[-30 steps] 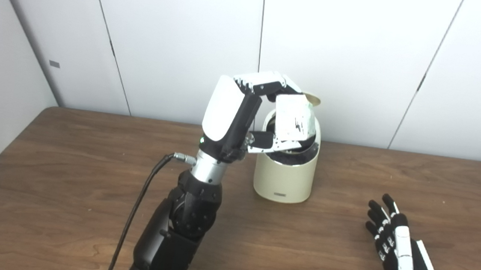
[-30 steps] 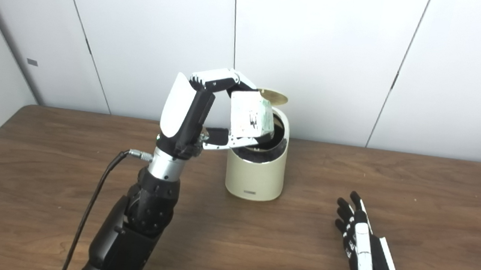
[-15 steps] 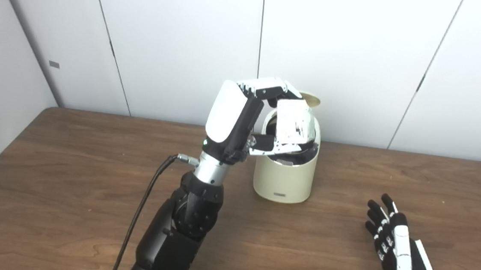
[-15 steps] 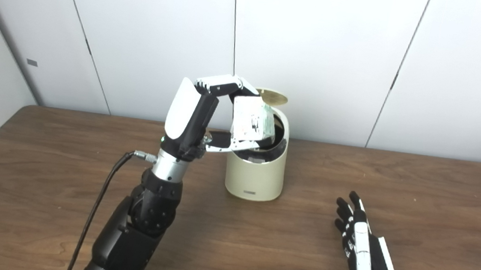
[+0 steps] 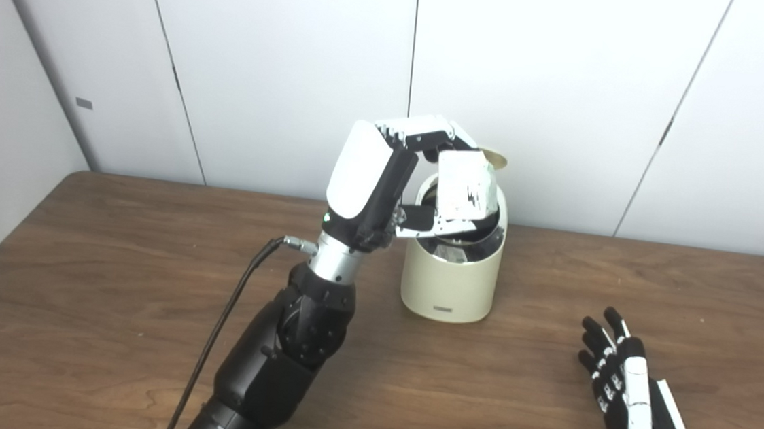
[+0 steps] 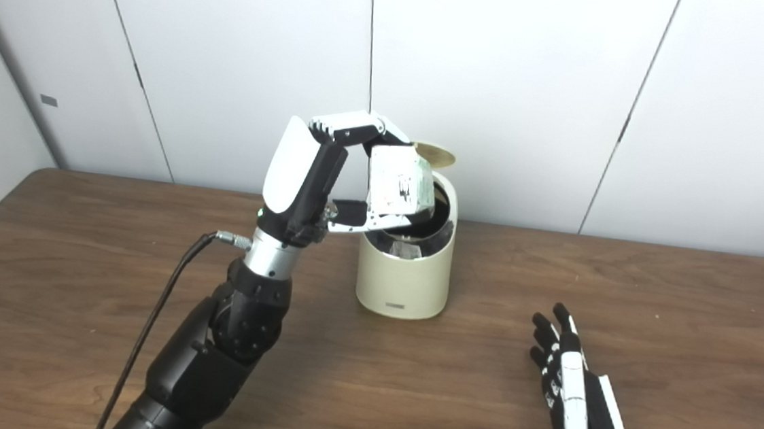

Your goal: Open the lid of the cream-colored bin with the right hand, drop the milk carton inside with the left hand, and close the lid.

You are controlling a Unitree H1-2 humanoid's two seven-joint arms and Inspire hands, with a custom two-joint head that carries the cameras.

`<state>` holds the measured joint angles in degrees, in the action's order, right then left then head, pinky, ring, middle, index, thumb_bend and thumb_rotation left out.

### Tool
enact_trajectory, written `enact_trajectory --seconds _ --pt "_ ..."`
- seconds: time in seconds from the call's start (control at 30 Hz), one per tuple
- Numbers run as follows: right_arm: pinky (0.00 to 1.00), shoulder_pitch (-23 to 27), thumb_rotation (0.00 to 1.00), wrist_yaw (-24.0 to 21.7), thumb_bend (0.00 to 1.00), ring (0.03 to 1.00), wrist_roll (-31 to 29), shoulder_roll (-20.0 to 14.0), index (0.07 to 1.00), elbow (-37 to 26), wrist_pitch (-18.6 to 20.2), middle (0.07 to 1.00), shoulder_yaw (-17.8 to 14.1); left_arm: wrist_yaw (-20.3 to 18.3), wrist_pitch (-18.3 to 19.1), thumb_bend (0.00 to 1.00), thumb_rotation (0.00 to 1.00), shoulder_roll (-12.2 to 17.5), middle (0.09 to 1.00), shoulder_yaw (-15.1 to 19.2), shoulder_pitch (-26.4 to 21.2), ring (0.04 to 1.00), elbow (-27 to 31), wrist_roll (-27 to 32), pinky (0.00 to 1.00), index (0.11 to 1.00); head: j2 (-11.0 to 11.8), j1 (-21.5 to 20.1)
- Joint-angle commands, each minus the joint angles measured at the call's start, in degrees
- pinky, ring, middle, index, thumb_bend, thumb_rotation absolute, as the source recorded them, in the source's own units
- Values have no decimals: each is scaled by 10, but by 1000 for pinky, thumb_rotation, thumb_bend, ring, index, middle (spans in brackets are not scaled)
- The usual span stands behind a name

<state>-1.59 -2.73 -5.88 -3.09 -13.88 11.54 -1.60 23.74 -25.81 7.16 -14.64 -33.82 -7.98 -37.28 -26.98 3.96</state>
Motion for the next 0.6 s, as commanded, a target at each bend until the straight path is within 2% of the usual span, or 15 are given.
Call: enact_trajectory --seconds 0.0,0.27,0.57 --pt "951 11 1000 -1 573 956 -1 3 987 -14 0 931 2 33 -11 476 0 10 517 -7 -40 437 -5 11 369 477 0 -2" --pt "945 9 1000 3 564 953 -2 7 982 -23 3 928 2 79 -11 478 0 30 503 -41 -54 436 -47 18 389 473 -2 -4" --pt "945 10 1000 7 567 955 -1 11 979 -25 8 926 1 85 -11 477 0 30 492 -46 -59 428 -70 22 364 457 -6 -7"
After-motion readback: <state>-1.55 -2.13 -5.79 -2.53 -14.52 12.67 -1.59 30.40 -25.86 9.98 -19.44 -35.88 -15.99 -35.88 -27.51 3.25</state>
